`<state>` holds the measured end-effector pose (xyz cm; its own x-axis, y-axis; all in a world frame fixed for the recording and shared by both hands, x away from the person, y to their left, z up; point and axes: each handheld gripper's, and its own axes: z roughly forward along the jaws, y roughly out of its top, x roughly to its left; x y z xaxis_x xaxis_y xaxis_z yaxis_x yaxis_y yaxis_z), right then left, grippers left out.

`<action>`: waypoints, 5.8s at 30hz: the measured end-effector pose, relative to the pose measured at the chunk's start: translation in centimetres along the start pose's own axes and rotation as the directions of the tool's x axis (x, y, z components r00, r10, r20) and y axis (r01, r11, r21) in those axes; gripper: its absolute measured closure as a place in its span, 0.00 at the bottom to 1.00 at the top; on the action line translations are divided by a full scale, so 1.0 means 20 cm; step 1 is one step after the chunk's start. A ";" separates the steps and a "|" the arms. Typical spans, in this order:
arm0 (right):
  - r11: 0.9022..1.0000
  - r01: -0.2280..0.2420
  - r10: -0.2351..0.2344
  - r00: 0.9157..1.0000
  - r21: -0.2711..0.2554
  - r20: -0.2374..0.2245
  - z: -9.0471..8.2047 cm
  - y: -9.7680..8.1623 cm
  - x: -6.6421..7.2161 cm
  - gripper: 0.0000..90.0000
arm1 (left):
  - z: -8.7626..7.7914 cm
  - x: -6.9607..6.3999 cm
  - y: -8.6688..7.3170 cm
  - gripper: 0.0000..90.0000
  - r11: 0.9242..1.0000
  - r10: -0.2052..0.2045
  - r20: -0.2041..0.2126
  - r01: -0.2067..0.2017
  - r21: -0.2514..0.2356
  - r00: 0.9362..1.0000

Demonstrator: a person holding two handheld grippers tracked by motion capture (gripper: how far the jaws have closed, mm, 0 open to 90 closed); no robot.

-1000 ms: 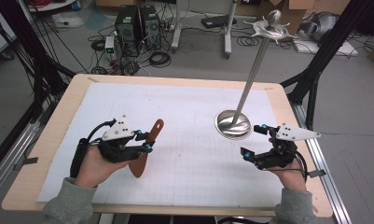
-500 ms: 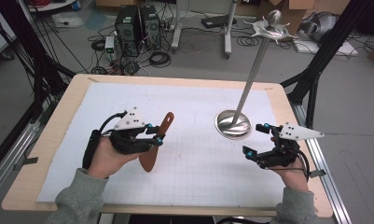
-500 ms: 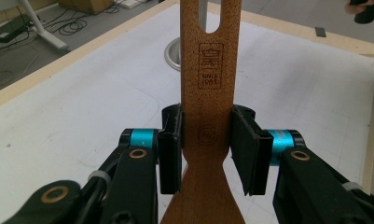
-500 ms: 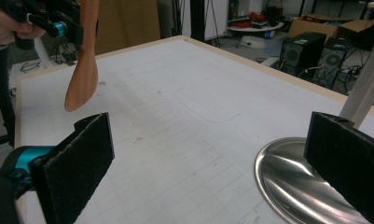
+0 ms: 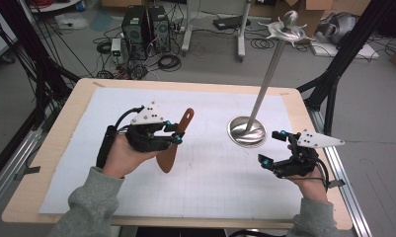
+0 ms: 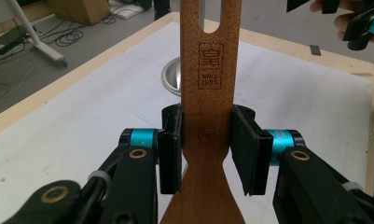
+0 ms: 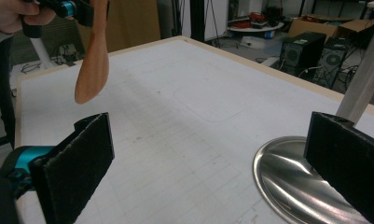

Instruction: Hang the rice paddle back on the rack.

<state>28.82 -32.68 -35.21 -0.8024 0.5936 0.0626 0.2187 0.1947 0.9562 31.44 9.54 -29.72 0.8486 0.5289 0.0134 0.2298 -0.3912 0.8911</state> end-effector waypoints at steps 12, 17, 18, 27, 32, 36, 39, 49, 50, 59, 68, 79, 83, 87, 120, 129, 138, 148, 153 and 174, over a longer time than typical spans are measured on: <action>1.000 0.002 -0.002 1.000 -0.001 0.004 0.00 0.00 -0.01 0.00 | 0.06 0.01 0.13 0.72 1.000 0.023 0.026 -0.023 0.010 0.999; 1.000 -0.010 0.010 1.000 -0.002 0.003 0.00 0.00 -0.01 0.00 | 0.09 0.02 0.19 0.72 0.999 0.032 0.032 -0.033 0.008 0.999; 1.000 -0.010 0.010 1.000 -0.002 0.003 0.00 -0.01 -0.01 0.00 | 0.09 0.02 0.20 0.72 0.999 0.038 0.032 -0.038 0.006 0.999; 1.000 -0.012 0.012 1.000 -0.002 0.004 0.00 -0.01 -0.02 0.00 | 0.14 0.07 0.27 0.72 1.000 0.030 0.031 -0.030 -0.006 0.999; 1.000 -0.012 0.012 1.000 -0.001 0.004 0.00 -0.01 -0.02 0.00 | 0.18 0.08 0.29 0.72 1.000 0.022 0.029 -0.022 -0.002 0.999; 1.000 -0.013 0.013 1.000 -0.010 0.002 0.00 -0.01 -0.02 0.00 | 0.19 0.08 0.32 0.72 1.000 0.024 0.035 -0.023 -0.004 0.999; 1.000 -0.013 0.013 1.000 -0.014 0.005 -0.01 -0.01 -0.03 0.00 | 0.20 0.08 0.35 0.72 0.999 0.038 0.036 -0.038 0.000 0.999; 0.999 -0.021 0.021 1.000 -0.027 0.006 -0.02 -0.01 -0.04 0.00 | 0.24 0.07 0.45 0.72 0.998 0.055 0.049 -0.054 -0.015 0.997; 0.999 -0.025 0.025 1.000 -0.024 0.004 -0.02 -0.01 -0.03 0.00 | 0.25 0.07 0.46 0.72 0.998 0.058 0.050 -0.058 -0.013 0.997; 0.999 -0.027 0.027 1.000 -0.021 -0.005 -0.02 -0.02 -0.04 0.00 | 0.28 0.07 0.56 0.72 0.996 0.085 0.070 -0.084 -0.025 0.994; 0.999 -0.032 0.032 0.999 -0.026 -0.005 -0.03 -0.02 -0.05 0.00 | 0.30 0.10 0.63 0.72 0.992 0.113 0.094 -0.108 -0.060 0.989; 0.999 -0.029 0.029 1.000 -0.034 0.000 -0.05 -0.02 -0.06 0.00 | 0.33 0.11 0.73 0.72 0.990 0.129 0.100 -0.123 -0.064 0.987; 0.999 -0.034 0.034 0.999 -0.022 -0.005 -0.04 -0.02 -0.07 0.00 | 0.35 0.11 0.77 0.72 0.989 0.138 0.103 -0.132 -0.064 0.985; 0.999 -0.035 0.035 0.999 -0.027 -0.006 -0.04 -0.02 -0.07 0.00 | 0.36 0.11 0.81 0.72 0.987 0.155 0.103 -0.149 -0.064 0.982; 0.998 -0.035 0.036 0.999 -0.043 0.015 -0.10 -0.02 -0.08 0.00 | 0.45 0.14 1.04 0.72 0.989 0.123 0.112 -0.113 -0.091 0.986; 0.998 -0.035 0.036 0.999 -0.051 0.018 -0.11 -0.02 -0.08 0.00 | 0.47 0.13 1.06 0.72 0.989 0.126 0.110 -0.117 -0.089 0.986; 0.998 -0.037 0.038 0.999 -0.048 0.019 -0.11 -0.02 -0.08 0.00 | 0.47 0.12 1.06 0.72 0.988 0.127 0.119 -0.116 -0.098 0.985; 0.998 -0.031 0.033 0.999 -0.055 0.021 -0.12 -0.02 -0.08 0.00 | 0.50 0.12 1.06 0.72 0.989 0.124 0.119 -0.113 -0.092 0.985; 0.998 -0.034 0.035 0.999 -0.053 0.023 -0.12 -0.02 -0.08 0.00 | 0.51 0.11 1.06 0.72 0.990 0.121 0.112 -0.111 -0.089 0.986; 0.998 -0.030 0.032 0.999 -0.056 0.031 -0.14 -0.02 -0.08 0.00 | 0.57 0.11 1.05 0.72 0.991 0.115 0.117 -0.106 -0.080 0.986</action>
<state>28.41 -35.96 -34.94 -0.7775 0.6233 0.0839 0.2109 0.1326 0.9685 43.57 -6.24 -16.10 0.9195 0.3881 0.0628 0.0994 -0.3840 0.9180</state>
